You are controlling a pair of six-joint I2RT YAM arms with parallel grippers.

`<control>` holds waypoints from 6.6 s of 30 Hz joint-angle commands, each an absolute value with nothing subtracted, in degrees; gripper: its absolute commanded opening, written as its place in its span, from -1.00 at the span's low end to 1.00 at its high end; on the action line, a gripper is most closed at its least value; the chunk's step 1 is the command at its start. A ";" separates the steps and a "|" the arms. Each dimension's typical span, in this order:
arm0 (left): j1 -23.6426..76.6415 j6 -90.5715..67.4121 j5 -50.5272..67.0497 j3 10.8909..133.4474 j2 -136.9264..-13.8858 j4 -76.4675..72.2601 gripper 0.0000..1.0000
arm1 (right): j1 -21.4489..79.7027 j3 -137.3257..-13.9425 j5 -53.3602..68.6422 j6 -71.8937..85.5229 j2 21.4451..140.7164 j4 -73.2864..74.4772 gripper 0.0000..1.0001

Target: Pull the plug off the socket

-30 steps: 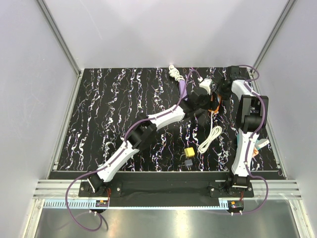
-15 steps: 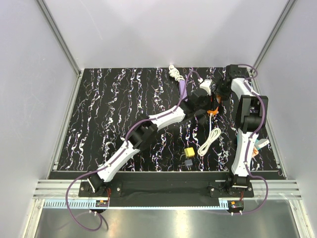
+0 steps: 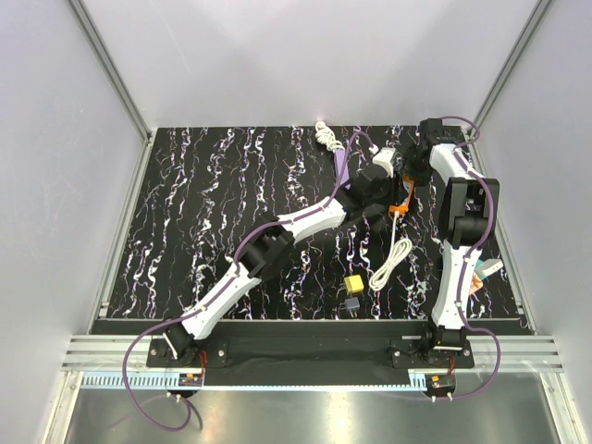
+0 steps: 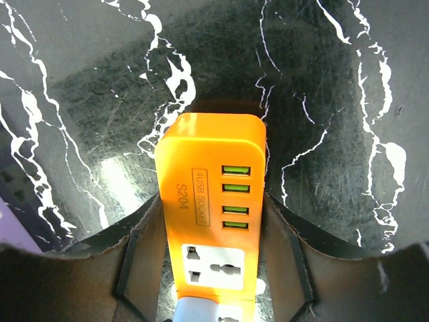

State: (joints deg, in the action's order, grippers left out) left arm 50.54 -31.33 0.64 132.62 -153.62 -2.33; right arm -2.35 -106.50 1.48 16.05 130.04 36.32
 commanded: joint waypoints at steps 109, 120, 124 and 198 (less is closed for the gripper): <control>48.51 -31.02 6.24 41.49 -85.87 -31.47 -0.18 | -5.45 -99.41 -18.81 10.11 119.26 44.65 0.99; 50.27 -29.45 7.56 39.02 -77.89 -24.44 -0.16 | -5.98 -103.62 -18.54 6.78 128.14 43.95 0.74; 50.98 -26.46 5.19 37.18 -73.57 -19.44 -0.14 | -5.98 -103.18 -19.42 5.28 128.85 42.72 0.71; 50.80 -33.93 -8.09 34.01 -30.84 18.46 0.65 | 59.86 -76.20 -30.67 39.55 100.91 46.85 0.99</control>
